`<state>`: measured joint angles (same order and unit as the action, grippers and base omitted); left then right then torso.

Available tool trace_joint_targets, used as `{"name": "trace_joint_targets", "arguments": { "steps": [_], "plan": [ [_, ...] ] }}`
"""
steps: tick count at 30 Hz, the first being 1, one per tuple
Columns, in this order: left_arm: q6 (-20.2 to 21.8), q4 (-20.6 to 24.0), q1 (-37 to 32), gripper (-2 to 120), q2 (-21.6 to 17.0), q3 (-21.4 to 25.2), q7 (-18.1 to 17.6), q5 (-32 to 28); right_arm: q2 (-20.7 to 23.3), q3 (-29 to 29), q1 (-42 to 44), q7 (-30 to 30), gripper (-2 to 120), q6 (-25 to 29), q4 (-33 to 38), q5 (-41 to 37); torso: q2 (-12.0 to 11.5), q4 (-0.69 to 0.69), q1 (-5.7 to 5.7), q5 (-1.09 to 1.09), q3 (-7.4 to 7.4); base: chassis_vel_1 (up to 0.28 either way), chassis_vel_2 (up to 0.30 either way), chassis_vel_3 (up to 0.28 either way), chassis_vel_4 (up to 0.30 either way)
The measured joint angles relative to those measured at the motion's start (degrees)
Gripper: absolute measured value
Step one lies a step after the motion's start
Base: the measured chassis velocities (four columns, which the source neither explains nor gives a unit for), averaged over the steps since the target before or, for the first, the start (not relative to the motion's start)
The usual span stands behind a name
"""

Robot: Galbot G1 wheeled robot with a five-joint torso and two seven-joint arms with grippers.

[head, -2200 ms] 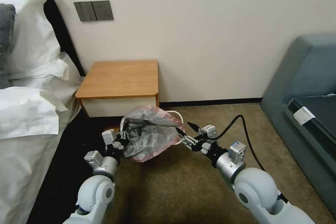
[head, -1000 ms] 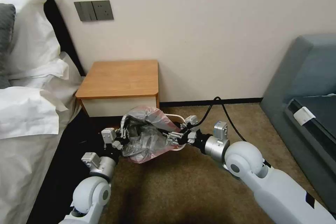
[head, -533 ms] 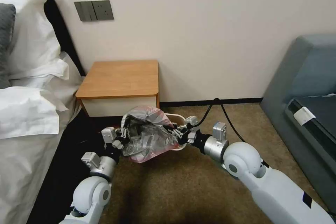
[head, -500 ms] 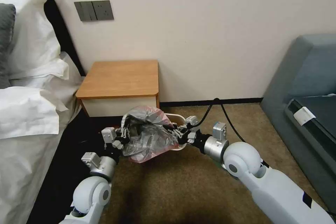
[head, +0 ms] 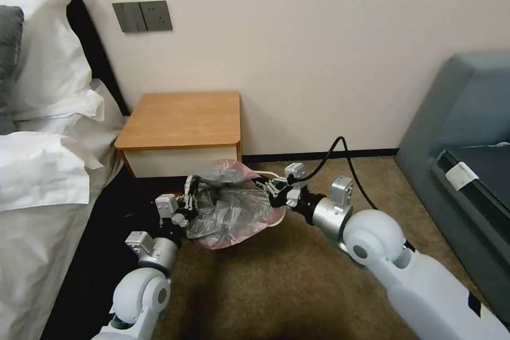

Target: Pick up the garbage bag from the table and place it over the trash can.

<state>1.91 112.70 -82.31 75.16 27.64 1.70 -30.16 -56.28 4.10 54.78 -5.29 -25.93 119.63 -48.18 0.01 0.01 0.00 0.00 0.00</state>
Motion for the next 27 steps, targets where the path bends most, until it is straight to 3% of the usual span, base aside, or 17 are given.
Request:
{"name": "trace_joint_targets", "arguments": {
  "steps": [14, 27],
  "plan": [
    [-0.8, 1.0, -1.5, 6, 0.6, 0.2, 2.3, 0.3, 3.6, -0.1, -10.7, 0.0, 0, -6.1, -7.8, -6.3, 0.0, -0.01, 0.0, -0.01, 0.01, 0.0, 0.0, 0.0, 0.0],
    [-1.1, 1.0, -1.2, 6, 1.6, 0.9, 4.4, -3.1, 9.8, 1.8, -8.8, -1.1, 0, -10.1, -8.5, -12.4, 0.0, 0.0, 0.0, -0.01, 0.0, 0.0, 0.0, 0.0, 0.0]
  ]
}}
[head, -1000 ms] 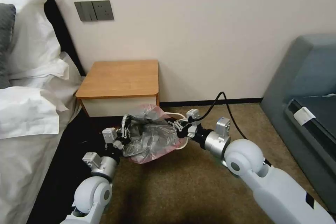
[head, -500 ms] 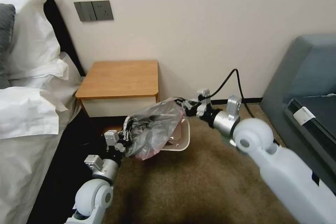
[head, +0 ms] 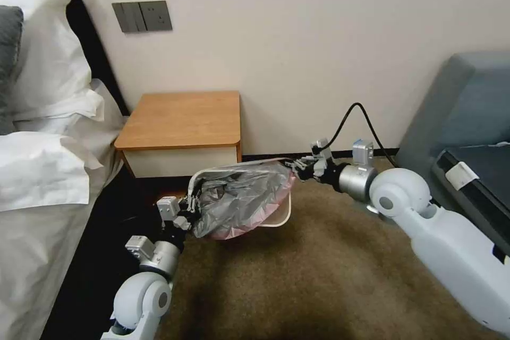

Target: Pick up the garbage bag from the table and place it over the trash can.

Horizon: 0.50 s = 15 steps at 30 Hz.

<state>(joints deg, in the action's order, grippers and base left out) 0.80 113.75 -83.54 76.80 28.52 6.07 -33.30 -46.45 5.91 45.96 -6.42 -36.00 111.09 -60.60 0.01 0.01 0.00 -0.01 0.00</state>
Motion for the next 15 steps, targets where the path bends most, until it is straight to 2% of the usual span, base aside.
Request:
{"name": "trace_joint_targets", "arguments": {
  "steps": [8, 12, 13, 15],
  "plan": [
    [0.3, -0.2, 0.1, 6, 0.1, 0.7, 0.4, -3.2, 0.4, 3.4, 4.1, 0.2, 3, -0.8, 0.6, -4.3, 0.0, -0.01, 0.0, 0.01, 0.0, 0.0, 0.0, 0.0, 0.0],
    [0.5, -0.5, 0.3, 6, 0.0, 1.1, 0.6, -4.1, 0.7, 4.8, 6.9, 0.2, 19, -1.0, 1.6, -4.3, 0.0, -0.01, 0.0, 0.01, 0.0, 0.0, 0.0, 0.0, 0.0],
    [0.5, -0.5, 0.3, 6, 0.0, 1.1, 0.6, -4.1, 0.7, 4.8, 6.9, 0.2, 19, -1.0, 1.6, -4.3, 0.0, -0.01, 0.0, 0.01, 0.0, 0.0, 0.0, 0.0, 0.0],
    [0.5, -0.6, 0.5, 6, 0.0, 1.1, 0.8, -4.1, 0.9, 5.2, 7.9, 0.4, 30, -1.2, 2.0, -4.2, 0.0, -0.02, 0.0, 0.01, 0.0, 0.0, 0.0, 0.0, 0.0]
  ]
}}
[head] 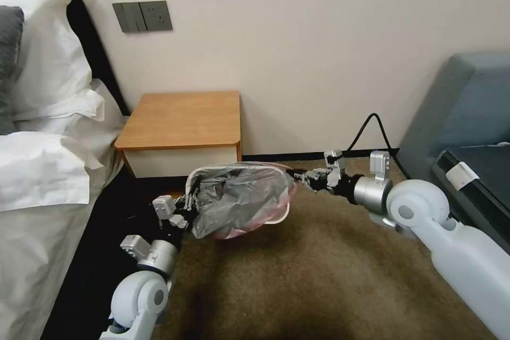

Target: Pick up the garbage bag from the table and place it over the trash can.

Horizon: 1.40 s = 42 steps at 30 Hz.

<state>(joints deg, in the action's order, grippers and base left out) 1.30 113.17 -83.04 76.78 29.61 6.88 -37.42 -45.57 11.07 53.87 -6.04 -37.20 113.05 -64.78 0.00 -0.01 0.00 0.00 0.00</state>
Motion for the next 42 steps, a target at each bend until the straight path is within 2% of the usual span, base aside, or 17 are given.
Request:
{"name": "trace_joint_targets", "arguments": {
  "steps": [1, 2, 5, 7, 8, 11, 14, 15, 16, 20, 31, 35, 37, 40, 42],
  "plan": [
    [0.0, 0.0, 0.1, 6, 0.0, 0.0, 0.0, 0.0, 0.0, 0.1, 0.4, 0.0, 35, -0.2, 0.1, 0.2, 0.0, 0.0, 0.0, 0.0, 0.0, 0.0, 0.0, 0.0, 0.0],
    [0.0, 0.0, 0.1, 6, 0.0, 0.0, 0.0, 0.0, 0.0, 0.1, 0.4, 0.0, 35, -0.2, 0.1, 0.2, 0.0, 0.0, 0.0, 0.0, 0.0, 0.0, 0.0, 0.0, 0.0],
    [0.0, -0.2, 0.3, 6, 0.0, -0.1, 0.0, 0.0, 0.0, 0.6, 1.9, 0.1, 50, -0.5, 0.5, 1.1, 0.0, 0.0, 0.0, 0.0, 0.0, 0.0, 0.0, 0.0, 0.0],
    [0.0, -0.4, 0.5, 6, 0.0, -0.1, 0.0, 0.0, 0.0, 0.7, 2.4, 0.0, 53, -0.5, 0.7, 1.4, 0.0, 0.0, 0.0, 0.0, 0.0, 0.0, 0.0, 0.0, 0.0],
    [0.0, -0.5, 0.6, 6, -0.1, -0.1, 0.0, 0.0, 0.2, 0.8, 2.9, -0.4, 60, -0.6, 0.9, 1.9, 0.0, 0.01, 0.0, 0.0, 0.0, 0.0, 0.0, 0.0, 0.0],
    [0.2, -0.5, 0.7, 6, -0.1, 0.0, 0.0, -0.1, 0.4, 0.9, 3.5, -0.8, 67, -0.8, 1.2, 2.7, 0.0, 0.01, 0.0, 0.0, 0.0, 0.0, 0.0, 0.0, 0.0],
    [0.7, -0.7, 1.2, 6, -0.2, -0.2, -0.4, -0.3, 0.4, 0.8, 4.2, -2.2, 81, -1.0, 1.3, 5.7, 0.0, 0.02, 0.0, 0.01, 0.0, 0.0, 0.0, 0.0, 0.0],
    [0.7, -0.7, 1.2, 6, -0.2, -0.2, -0.4, -0.3, 0.4, 0.8, 4.2, -2.2, 81, -1.0, 1.3, 5.7, 0.0, 0.02, 0.0, 0.01, 0.0, 0.0, 0.0, 0.0, 0.0],
    [0.8, -0.8, 1.4, 6, -0.2, -0.2, -0.5, -0.3, 0.3, 0.7, 4.4, -2.5, 89, -1.0, 1.3, 6.5, 0.0, 0.02, 0.0, 0.01, 0.0, 0.0, 0.0, 0.0, 0.0],
    [1.0, -1.2, 1.9, 6, -0.2, -0.5, -0.6, -0.1, -0.5, 0.5, 4.3, -0.1, 99, -1.0, 0.9, 7.4, 0.0, 0.01, 0.0, 0.0, 0.0, 0.0, 0.0, 0.0, 0.0],
    [0.6, -1.8, 1.5, 6, -0.1, -0.8, 1.6, 2.9, -3.1, 1.4, 4.3, 8.7, 100, 1.6, -0.1, 6.6, 0.0, 0.01, 0.0, 0.0, 0.0, 0.0, 0.0, 0.0, 0.0],
    [0.6, -1.4, 1.3, 6, -0.4, -0.6, 1.9, 4.3, -3.4, 2.1, 4.1, 10.0, 100, 2.8, -0.4, 8.0, 0.0, 0.02, 0.0, 0.0, 0.0, 0.0, 0.0, 0.0, 0.0],
    [0.6, -1.4, 1.3, 6, -0.5, -0.6, 1.7, 4.6, -3.5, 2.5, 4.1, 10.2, 100, 3.1, -0.4, 8.1, 0.0, 0.02, 0.0, 0.0, 0.0, 0.0, 0.0, 0.0, 0.0],
    [1.2, -0.7, 1.2, 6, -0.6, -0.6, -0.9, 5.0, -3.2, 4.7, 4.8, 11.5, 100, 3.4, 2.4, 5.7, 0.0, 0.03, 0.0, 0.0, 0.0, 0.0, 0.0, 0.0, 0.0],
    [1.4, -0.6, 1.2, 6, -0.6, -0.6, -1.4, 4.9, -2.8, 5.2, 5.2, 12.1, 100, 3.3, 3.9, 4.3, 0.0, 0.02, 0.0, 0.01, 0.0, 0.0, 0.0, 0.0, 0.0]
  ]
}}
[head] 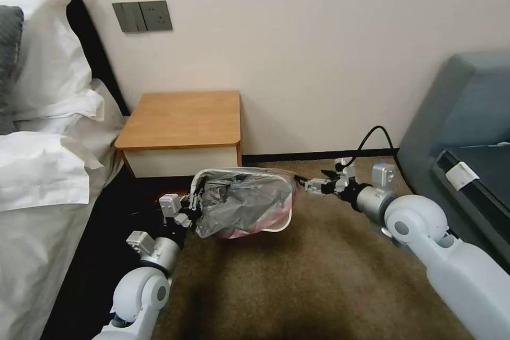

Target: Pick up the garbage bag from the table and place it over the trash can.

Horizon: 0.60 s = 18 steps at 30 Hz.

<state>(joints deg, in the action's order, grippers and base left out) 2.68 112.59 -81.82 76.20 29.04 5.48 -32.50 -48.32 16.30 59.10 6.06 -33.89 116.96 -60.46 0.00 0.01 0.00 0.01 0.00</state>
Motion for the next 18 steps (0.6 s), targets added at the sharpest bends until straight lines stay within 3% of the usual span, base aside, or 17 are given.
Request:
{"name": "trace_joint_targets", "arguments": {
  "steps": [6, 10, 13, 14, 16, 17, 18],
  "plan": [
    [0.7, 0.5, 0.0, 6, 0.4, -0.4, -1.3, -0.9, 1.4, 0.7, 2.5, 3.3, 100, -0.2, 6.4, -2.5, 0.0, -0.01, 0.0, -0.01, 0.0, 0.0, 0.0, 0.0, 0.0],
    [1.7, 1.2, 0.0, 6, 0.4, -0.9, -3.8, -1.0, 1.0, 1.2, 3.2, 9.0, 100, -0.1, 11.0, -8.8, 0.0, 0.0, 0.0, 0.0, 0.0, 0.0, 0.0, 0.0, 0.0],
    [3.4, 2.0, 0.3, 6, 0.1, -1.4, -6.8, -1.3, -0.6, 0.9, 2.9, 20.9, 100, 0.3, 18.1, -24.2, 0.0, -0.01, 0.0, 0.0, 0.0, 0.0, 0.0, 0.0, 0.0],
    [3.4, 2.0, 0.3, 6, 0.1, -1.4, -6.8, -1.3, -0.6, 0.9, 2.9, 20.9, 100, 0.3, 18.1, -24.2, 0.0, -0.01, 0.0, 0.0, 0.0, 0.0, 0.0, 0.0, 0.0],
    [4.0, 2.4, 0.5, 6, 0.0, -1.7, -7.7, -1.4, -2.6, -0.1, 1.7, 30.5, 100, 2.0, 21.2, -36.6, 0.0, -0.01, 0.0, 0.0, 0.0, 0.0, 0.0, 0.0, 0.0],
    [4.0, 2.4, 0.5, 6, 0.0, -1.7, -7.7, -1.4, -2.6, -0.1, 1.7, 30.5, 100, 2.0, 21.2, -36.6, 0.0, -0.01, 0.0, 0.0, 0.0, 0.0, 0.0, 0.0, 0.0],
    [4.2, 2.6, 0.6, 6, 0.0, -2.0, -8.2, -1.4, -4.3, -0.5, 1.0, 36.9, 100, 4.0, 22.5, -45.3, 0.0, -0.02, 0.0, -0.01, 0.0, 0.0, 0.0, 0.0, 0.0]
  ]
}}
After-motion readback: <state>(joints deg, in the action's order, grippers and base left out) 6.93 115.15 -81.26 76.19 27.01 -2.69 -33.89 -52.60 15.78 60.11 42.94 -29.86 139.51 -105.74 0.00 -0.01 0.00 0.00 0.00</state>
